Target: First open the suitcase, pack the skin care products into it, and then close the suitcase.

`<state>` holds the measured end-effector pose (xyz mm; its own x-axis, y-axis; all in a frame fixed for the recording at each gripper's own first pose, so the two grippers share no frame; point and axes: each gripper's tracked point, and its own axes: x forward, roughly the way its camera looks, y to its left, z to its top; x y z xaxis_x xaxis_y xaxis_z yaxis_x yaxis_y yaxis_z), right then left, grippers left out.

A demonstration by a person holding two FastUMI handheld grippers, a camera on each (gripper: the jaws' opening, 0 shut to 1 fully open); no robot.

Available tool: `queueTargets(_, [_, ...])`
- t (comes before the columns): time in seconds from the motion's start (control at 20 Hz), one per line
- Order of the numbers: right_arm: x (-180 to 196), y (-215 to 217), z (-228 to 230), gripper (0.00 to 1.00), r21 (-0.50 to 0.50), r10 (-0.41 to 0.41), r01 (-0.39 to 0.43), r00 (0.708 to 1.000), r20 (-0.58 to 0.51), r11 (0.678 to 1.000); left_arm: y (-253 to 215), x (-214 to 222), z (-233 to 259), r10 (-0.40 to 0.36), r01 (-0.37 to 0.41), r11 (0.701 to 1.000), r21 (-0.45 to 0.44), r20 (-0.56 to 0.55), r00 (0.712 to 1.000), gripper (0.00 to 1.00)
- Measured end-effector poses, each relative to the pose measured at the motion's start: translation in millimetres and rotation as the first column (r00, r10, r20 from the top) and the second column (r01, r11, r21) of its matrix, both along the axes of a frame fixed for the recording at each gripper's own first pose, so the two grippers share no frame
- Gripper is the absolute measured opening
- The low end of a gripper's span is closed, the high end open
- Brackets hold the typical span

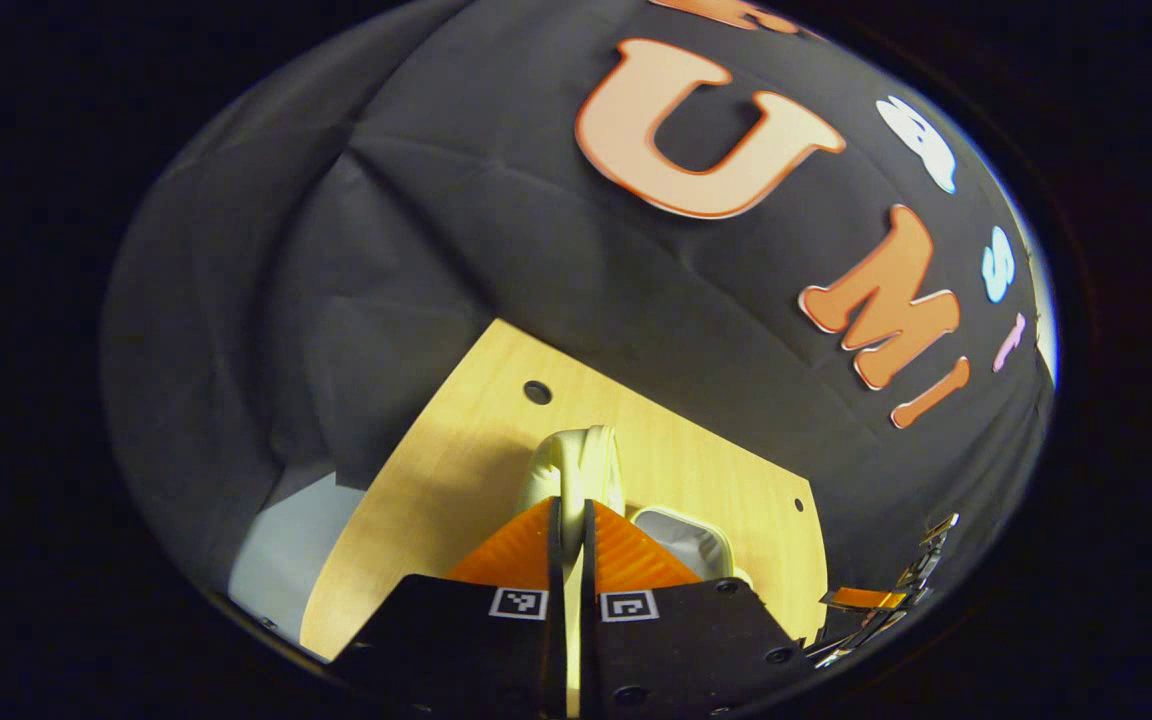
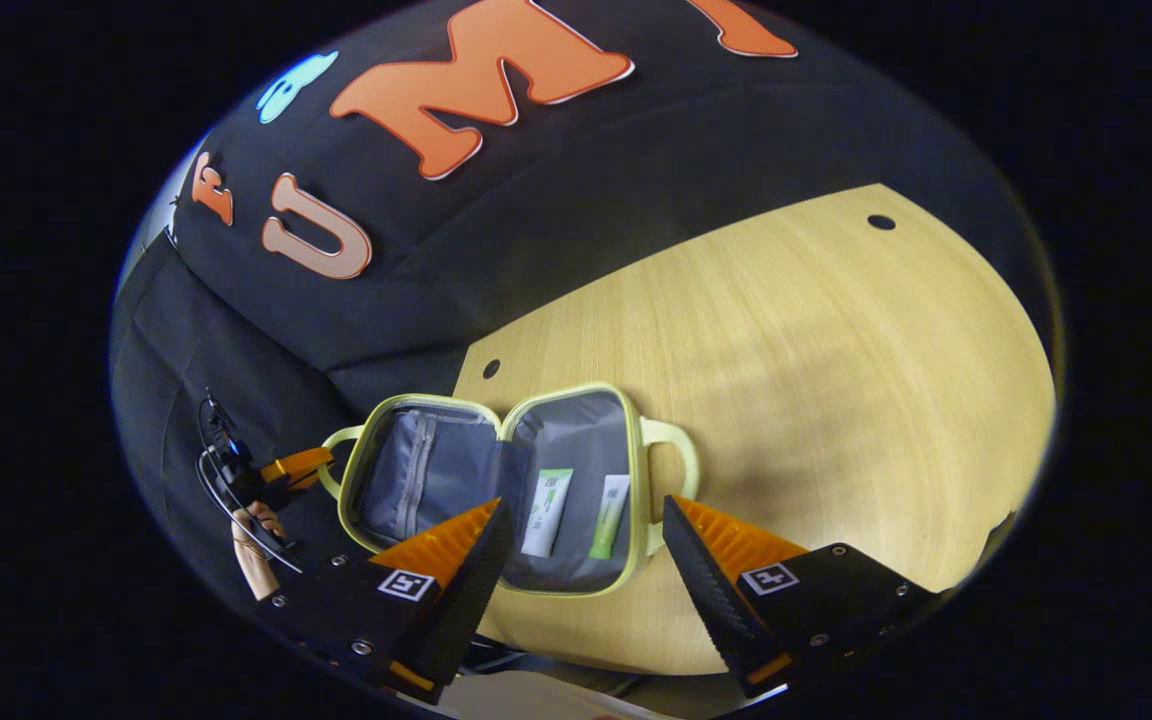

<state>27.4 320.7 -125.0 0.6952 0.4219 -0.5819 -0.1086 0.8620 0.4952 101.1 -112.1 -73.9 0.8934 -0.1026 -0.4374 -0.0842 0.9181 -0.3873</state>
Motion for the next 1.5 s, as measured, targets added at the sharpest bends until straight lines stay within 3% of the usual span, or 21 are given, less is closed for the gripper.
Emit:
queueTargets(0.25, [7, -84, 24, 0.96, -0.052, -0.063, 0.068, 0.994, 0.092, 0.996, -98, -5, 38, -0.058, 0.055, 0.997, 0.059, 0.047, 0.997, 0.05])
queueTargets(0.6, [-8, -193, 49, 0.96, -0.139, -0.119, 0.150, 0.970, 0.211, 0.979, -236, 2, 27, -0.149, 0.146, 0.986, 0.083, 0.041, 0.988, 0.05])
queueTargets(1.1, [-29, -271, 51, 0.96, -0.279, -0.118, 0.212, 0.940, 0.319, 0.936, -368, 30, -68, -0.268, 0.278, 0.951, 0.133, -0.086, 0.960, 0.05])
queueTargets(1.5, [-32, -287, 60, 0.96, -0.360, -0.092, 0.256, 0.905, 0.416, 0.897, -406, 35, -174, -0.289, 0.334, 0.926, 0.175, -0.240, 0.927, 0.05])
